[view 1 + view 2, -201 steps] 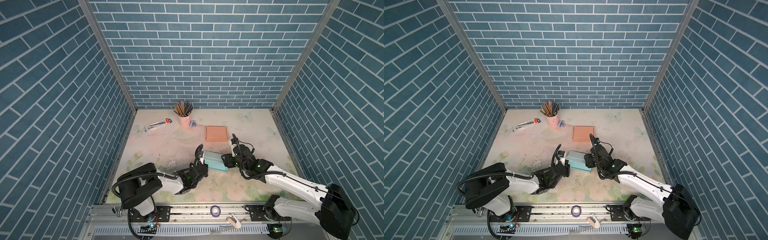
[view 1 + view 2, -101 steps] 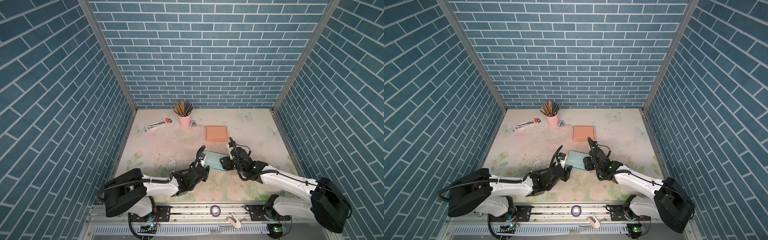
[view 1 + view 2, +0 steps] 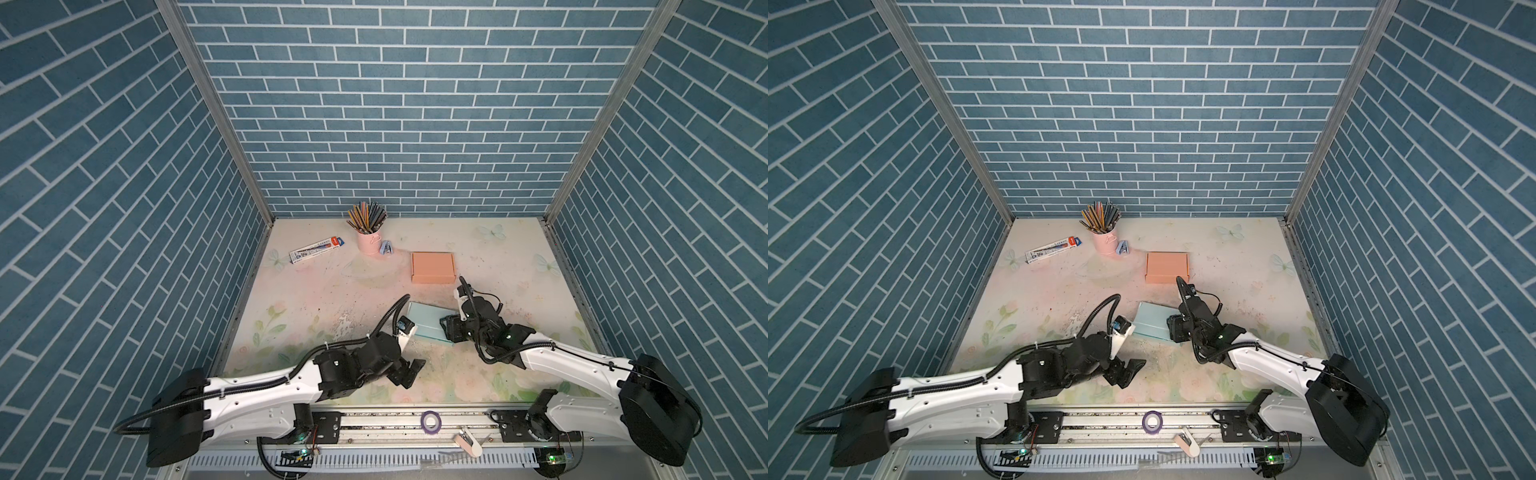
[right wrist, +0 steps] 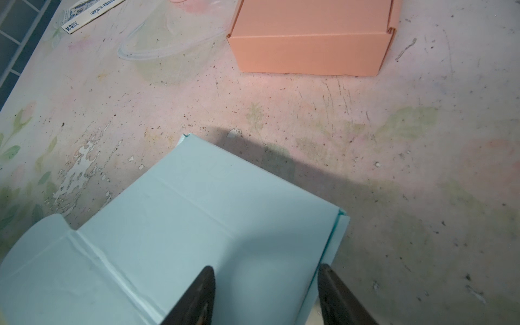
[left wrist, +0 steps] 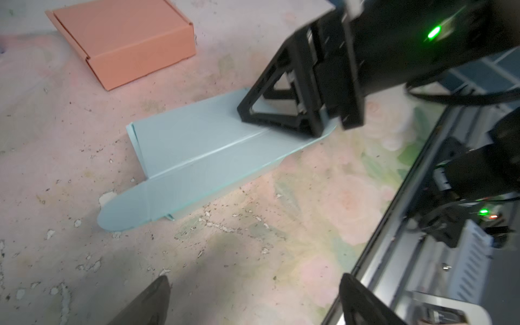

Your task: Fold the paper box

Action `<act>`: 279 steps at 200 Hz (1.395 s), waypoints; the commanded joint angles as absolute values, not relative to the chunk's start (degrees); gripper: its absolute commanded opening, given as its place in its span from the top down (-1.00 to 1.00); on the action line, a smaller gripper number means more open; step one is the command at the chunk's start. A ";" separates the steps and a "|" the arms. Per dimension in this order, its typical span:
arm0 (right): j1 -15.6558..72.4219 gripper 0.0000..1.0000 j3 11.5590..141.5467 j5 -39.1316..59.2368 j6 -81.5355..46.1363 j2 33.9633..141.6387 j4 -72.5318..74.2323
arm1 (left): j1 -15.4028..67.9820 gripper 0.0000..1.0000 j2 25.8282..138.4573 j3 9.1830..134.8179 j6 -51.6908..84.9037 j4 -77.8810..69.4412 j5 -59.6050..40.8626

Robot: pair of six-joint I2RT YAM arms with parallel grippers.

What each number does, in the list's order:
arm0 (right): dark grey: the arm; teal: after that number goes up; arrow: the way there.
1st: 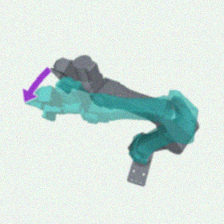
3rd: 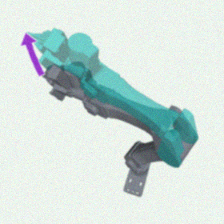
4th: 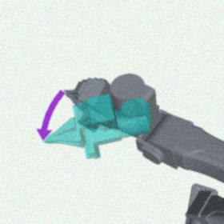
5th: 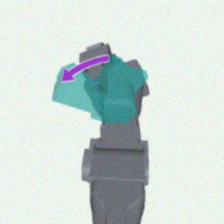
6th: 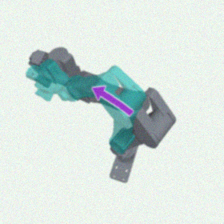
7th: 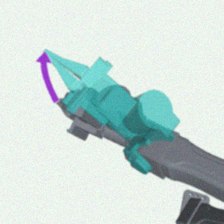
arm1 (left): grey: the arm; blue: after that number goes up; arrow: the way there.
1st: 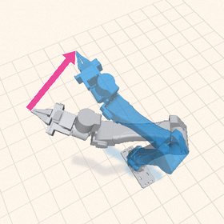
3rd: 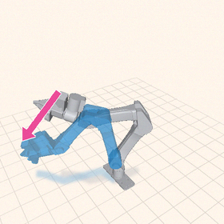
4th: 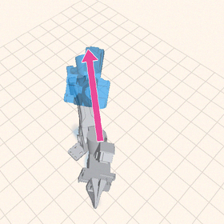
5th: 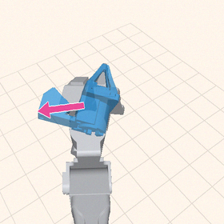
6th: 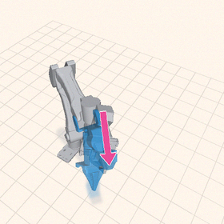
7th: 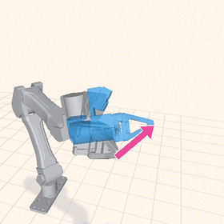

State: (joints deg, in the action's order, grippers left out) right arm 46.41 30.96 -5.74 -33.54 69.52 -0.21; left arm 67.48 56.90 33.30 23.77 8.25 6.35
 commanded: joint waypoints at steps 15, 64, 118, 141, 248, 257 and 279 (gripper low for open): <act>46.15 -0.18 29.33 -6.67 -35.49 69.43 -2.11 | 59.86 -0.89 55.28 38.61 23.93 14.30 1.04; 46.20 -0.16 29.53 -6.42 -35.69 69.43 -2.02 | 46.81 -0.88 62.58 40.43 24.64 5.46 -7.61; 46.15 -0.16 28.75 -6.26 -35.67 69.13 -2.29 | 40.03 -0.76 74.07 41.75 24.60 -3.33 -13.56; 46.13 -0.16 28.64 -6.22 -35.68 69.17 -2.19 | 39.55 -0.66 78.38 41.84 24.44 -5.34 -13.63; 46.16 -0.16 27.25 -5.56 -36.82 69.17 -0.78 | 39.46 -0.46 87.62 37.68 26.59 -12.64 -14.23; 46.14 -0.17 27.03 -5.63 -37.01 69.17 -0.66 | 39.46 -0.45 87.63 37.21 26.76 -13.01 -14.11; 46.14 -0.17 26.67 -5.61 -37.21 69.42 -0.09 | 39.46 -0.42 87.93 36.32 27.02 -13.61 -13.85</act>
State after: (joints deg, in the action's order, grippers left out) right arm 46.33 28.08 -5.63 -35.48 69.47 1.83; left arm 39.75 87.22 37.60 26.30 -11.66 -14.26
